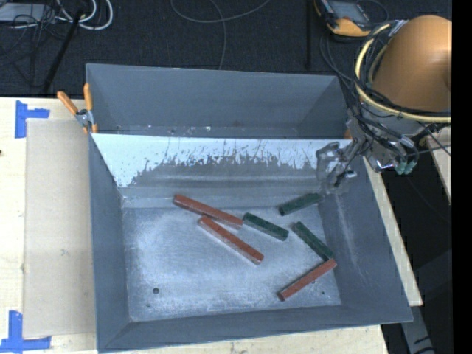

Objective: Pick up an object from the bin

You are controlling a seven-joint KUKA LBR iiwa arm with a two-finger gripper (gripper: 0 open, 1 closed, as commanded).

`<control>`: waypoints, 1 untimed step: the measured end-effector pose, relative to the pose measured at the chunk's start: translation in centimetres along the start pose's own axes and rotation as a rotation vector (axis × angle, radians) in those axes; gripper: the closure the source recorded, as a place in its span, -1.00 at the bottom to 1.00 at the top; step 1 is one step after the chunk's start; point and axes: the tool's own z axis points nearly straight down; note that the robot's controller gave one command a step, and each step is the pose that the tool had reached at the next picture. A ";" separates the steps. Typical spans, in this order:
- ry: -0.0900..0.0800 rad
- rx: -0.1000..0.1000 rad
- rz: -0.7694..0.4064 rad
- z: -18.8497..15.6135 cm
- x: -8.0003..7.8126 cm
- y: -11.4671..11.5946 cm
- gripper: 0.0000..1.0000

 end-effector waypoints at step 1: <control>0.008 -0.004 0.003 0.5 0.2 0.0 -1.00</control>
Offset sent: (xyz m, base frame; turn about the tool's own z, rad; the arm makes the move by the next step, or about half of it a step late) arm 0.0000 0.0000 0.0000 0.0000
